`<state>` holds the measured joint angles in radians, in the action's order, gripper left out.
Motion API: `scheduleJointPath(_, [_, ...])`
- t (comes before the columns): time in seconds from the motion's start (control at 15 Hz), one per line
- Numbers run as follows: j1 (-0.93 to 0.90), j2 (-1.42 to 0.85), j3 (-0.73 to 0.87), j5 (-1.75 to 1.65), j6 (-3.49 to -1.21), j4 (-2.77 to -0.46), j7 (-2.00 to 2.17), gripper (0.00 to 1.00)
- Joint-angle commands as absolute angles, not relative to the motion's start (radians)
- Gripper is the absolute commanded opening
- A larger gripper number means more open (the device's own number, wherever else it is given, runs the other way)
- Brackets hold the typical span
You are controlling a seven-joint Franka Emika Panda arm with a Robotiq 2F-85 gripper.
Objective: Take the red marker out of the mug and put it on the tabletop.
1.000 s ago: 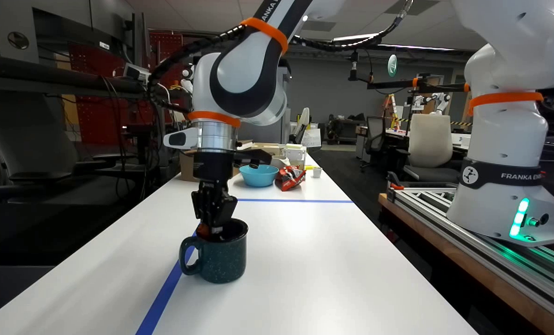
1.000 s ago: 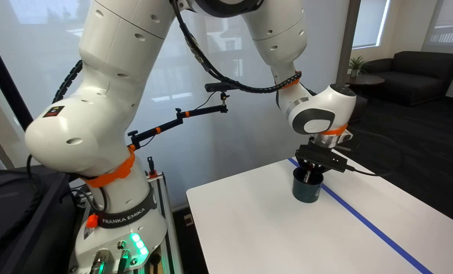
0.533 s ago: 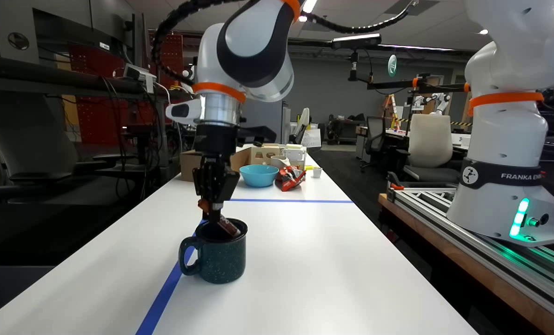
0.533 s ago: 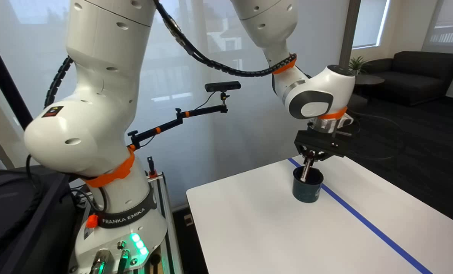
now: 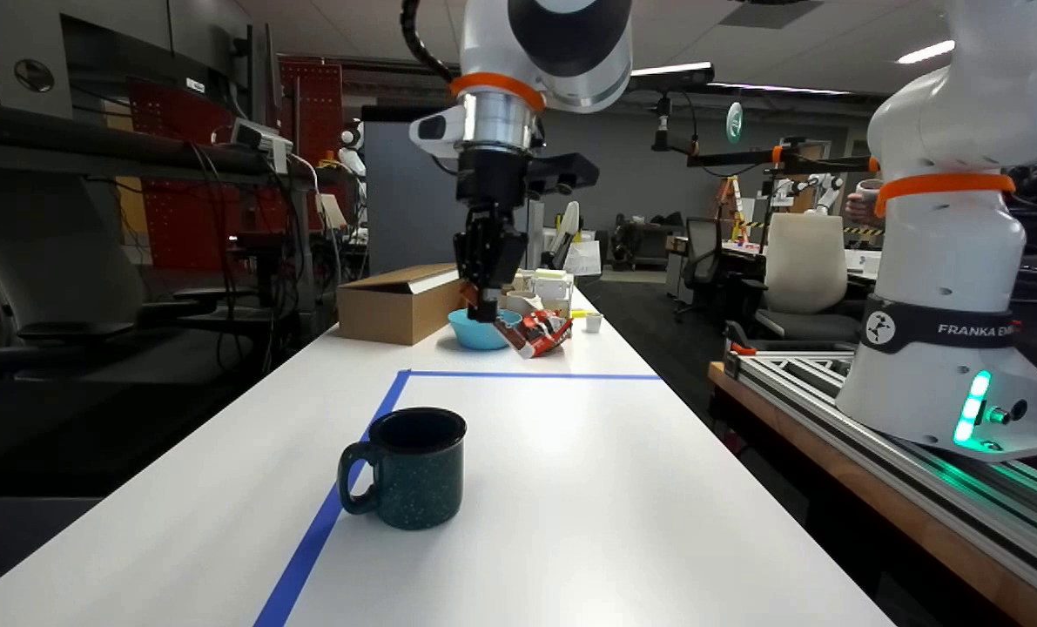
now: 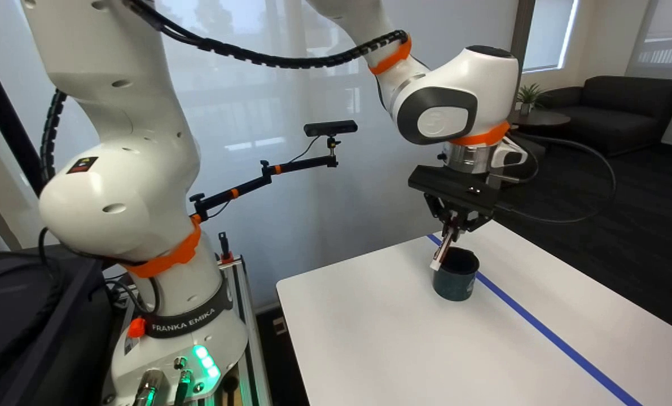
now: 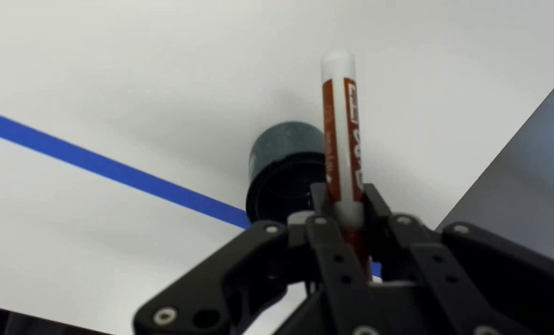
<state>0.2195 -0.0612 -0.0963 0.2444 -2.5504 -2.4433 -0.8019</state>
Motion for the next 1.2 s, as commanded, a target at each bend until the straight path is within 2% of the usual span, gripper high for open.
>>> scheduleJointPath(0.0, [0.184, 0.02, 0.0, 0.214, -2.554, -2.562, -0.717, 0.05])
scheduleJointPath(0.47, [0.209, -0.157, 0.081, 0.341, -2.622, -2.563, -0.806, 0.05])
scheduleJointPath(0.8, [0.284, -0.319, 0.03, 0.451, -2.64, -2.492, -0.911, 0.05])
scheduleJointPath(1.13, [0.343, -0.447, 0.003, 0.411, -2.624, -2.401, -0.882, 0.05])
